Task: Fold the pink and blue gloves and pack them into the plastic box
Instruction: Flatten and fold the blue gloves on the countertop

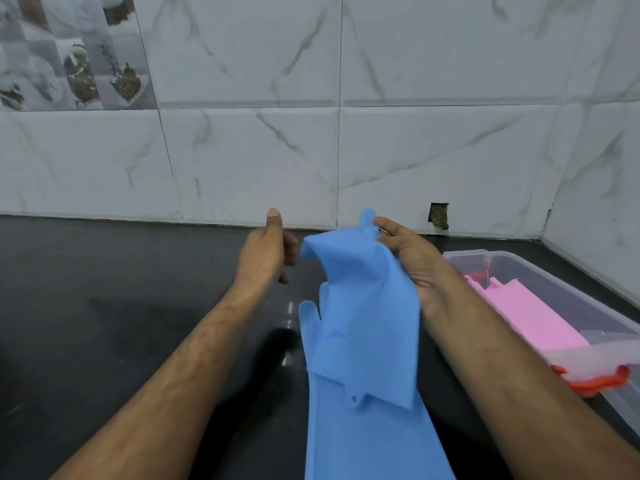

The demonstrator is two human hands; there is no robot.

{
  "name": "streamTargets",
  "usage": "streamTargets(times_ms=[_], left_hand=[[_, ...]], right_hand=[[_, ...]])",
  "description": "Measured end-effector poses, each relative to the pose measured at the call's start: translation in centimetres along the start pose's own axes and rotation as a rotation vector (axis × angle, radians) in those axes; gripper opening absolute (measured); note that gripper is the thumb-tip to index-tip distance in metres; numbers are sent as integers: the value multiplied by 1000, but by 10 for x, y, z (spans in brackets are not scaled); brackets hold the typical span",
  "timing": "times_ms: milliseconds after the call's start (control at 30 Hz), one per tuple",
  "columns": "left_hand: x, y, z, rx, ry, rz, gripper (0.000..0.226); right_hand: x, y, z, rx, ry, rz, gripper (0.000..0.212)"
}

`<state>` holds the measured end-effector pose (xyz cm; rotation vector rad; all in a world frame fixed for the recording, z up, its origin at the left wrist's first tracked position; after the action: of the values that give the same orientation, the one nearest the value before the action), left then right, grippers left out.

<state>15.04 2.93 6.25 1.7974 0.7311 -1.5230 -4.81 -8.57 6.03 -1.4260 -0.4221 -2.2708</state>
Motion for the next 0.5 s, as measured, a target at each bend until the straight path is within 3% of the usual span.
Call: streamTargets(times_ms=[67,167,233,333,500], left_hand=[[19,-7,25,232,73,-156,97],[26,-25,59,512,-87,-248,103],[25,-24,60,522,-136,-249,89],[26,-21,50,435,-53,-243,42],[32,-26,53,415,14,-299,12]], right_hand=[[-5,0,-1,3,14,92,43],[-24,-5,-5,-3,-82,254,27],[-30,-2,-12,-10,-311,231,37],[-35,-5,-10,74,-550,208,56],[-35,-11,-4,145,-599,244,66]])
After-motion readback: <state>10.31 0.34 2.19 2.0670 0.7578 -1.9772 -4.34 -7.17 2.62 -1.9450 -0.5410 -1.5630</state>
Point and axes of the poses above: each hand's wrist, its own y-axis towards the middle knuckle, its own z-axis out of the palm, x = y × z, the point moved 10 cm from there along y, towards the middle knuckle, and after that the axes turned 5 degrees about -z, right-handed, at the moved point
